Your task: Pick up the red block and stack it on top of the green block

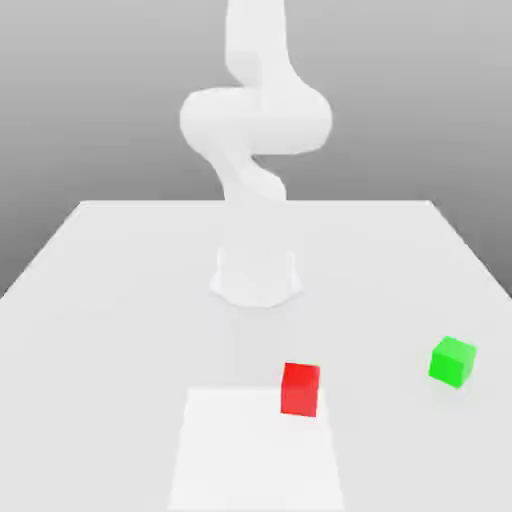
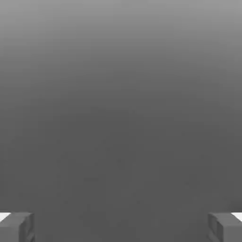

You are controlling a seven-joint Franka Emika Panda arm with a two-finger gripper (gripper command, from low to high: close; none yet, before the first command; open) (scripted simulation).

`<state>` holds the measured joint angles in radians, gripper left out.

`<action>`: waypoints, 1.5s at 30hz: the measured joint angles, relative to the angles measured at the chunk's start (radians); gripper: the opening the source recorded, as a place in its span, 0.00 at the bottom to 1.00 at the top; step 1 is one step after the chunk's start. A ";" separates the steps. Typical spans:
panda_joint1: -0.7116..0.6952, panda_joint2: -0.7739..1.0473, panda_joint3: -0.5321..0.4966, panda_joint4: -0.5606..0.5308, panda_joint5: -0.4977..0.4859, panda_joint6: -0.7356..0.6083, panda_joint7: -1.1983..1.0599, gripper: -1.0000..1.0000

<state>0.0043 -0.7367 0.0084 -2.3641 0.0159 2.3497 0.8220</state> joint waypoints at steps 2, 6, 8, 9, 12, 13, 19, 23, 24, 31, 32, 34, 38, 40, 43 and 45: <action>0.005 0.062 0.010 -0.061 0.014 0.048 0.022 0.50; 0.014 0.184 0.037 -0.180 0.038 0.142 0.068 0.50; 0.019 0.245 0.052 -0.240 0.048 0.188 0.093 0.50; 0.021 0.277 0.061 -0.270 0.053 0.212 0.106 0.50; 0.025 0.374 0.093 -0.365 0.063 0.286 0.150 0.50; 0.026 0.409 0.104 -0.397 0.064 0.313 0.168 0.50; 0.022 0.709 0.147 -0.539 -0.007 0.539 0.310 0.50; 0.076 0.868 0.073 -0.526 -0.102 0.672 0.384 0.50; 0.098 0.904 0.048 -0.521 -0.114 0.703 0.394 0.50; 0.114 0.932 0.030 -0.517 -0.127 0.728 0.404 0.00; 0.109 0.919 0.036 -0.519 -0.120 0.717 0.399 0.00; 0.093 0.863 0.061 -0.527 -0.089 0.669 0.375 0.00; 0.100 0.723 0.076 -0.548 -0.019 0.550 0.326 0.00; 0.120 0.661 0.076 -0.553 0.001 0.492 0.305 0.00; 0.204 0.640 0.125 -0.520 0.011 0.439 0.233 0.00; 0.268 0.639 0.172 -0.491 0.018 0.410 0.175 0.00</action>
<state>0.2725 -0.0981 0.1799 -2.8550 0.0343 2.7602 0.9970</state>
